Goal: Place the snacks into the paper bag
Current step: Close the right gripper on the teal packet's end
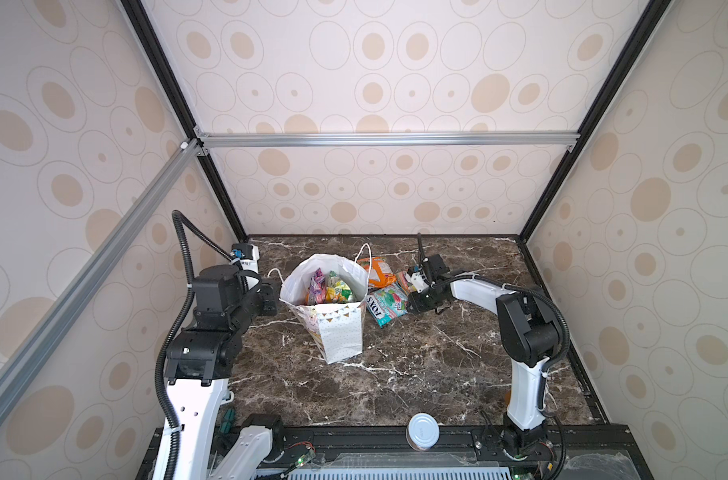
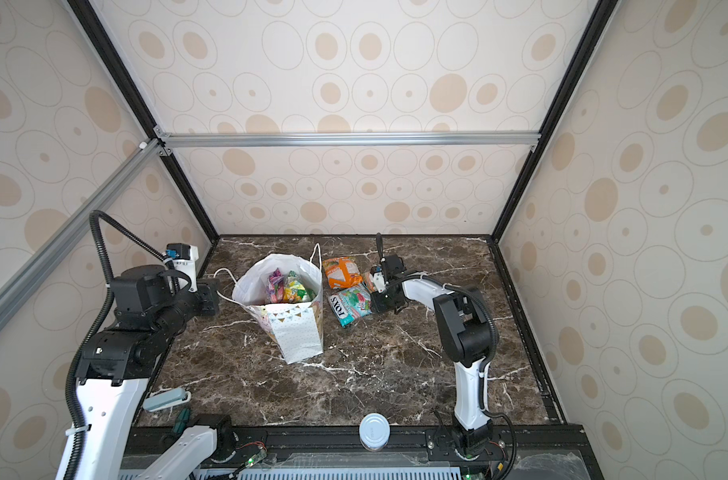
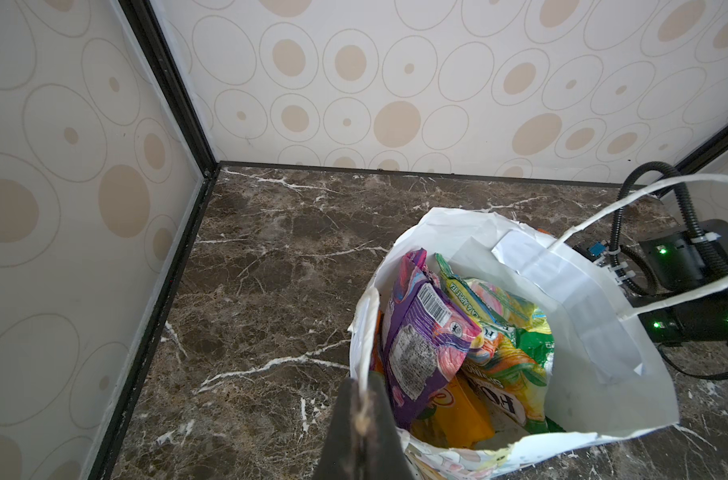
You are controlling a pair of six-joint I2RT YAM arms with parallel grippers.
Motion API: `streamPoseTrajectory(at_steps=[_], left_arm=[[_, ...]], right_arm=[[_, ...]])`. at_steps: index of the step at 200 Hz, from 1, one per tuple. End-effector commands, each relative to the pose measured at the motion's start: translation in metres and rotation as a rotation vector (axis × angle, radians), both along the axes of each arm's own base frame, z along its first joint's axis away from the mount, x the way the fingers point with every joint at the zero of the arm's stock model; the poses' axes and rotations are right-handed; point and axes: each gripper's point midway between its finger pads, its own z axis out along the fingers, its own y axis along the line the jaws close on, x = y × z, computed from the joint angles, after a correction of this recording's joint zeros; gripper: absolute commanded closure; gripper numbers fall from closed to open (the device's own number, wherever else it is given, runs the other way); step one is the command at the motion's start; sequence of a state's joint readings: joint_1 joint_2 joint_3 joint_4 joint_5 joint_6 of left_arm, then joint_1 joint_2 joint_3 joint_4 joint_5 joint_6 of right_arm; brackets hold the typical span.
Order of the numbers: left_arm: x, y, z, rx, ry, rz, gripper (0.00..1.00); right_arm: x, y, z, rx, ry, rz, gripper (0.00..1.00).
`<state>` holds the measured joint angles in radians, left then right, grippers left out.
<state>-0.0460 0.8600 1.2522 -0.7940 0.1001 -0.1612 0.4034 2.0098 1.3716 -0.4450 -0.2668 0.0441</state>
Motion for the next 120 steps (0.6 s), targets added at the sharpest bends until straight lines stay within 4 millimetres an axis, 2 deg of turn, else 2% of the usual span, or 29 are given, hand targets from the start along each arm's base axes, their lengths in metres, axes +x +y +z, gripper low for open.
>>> streamPoseTrajectory(at_steps=[1, 52, 120], left_arm=[[-0.004, 0.003, 0.020, 0.007, -0.049, 0.014, 1.00], [-0.006, 0.003, 0.019, 0.007, -0.050, 0.013, 1.00], [-0.010, 0.003, 0.021, 0.007, -0.058, 0.012, 1.00]], right_arm=[[0.001, -0.001, 0.004, 0.010, -0.004, -0.007, 0.62], [-0.002, -0.001, 0.019, 0.033, -0.023, -0.016, 0.76], [-0.011, -0.003, 0.023, 0.054, -0.022, -0.027, 0.93]])
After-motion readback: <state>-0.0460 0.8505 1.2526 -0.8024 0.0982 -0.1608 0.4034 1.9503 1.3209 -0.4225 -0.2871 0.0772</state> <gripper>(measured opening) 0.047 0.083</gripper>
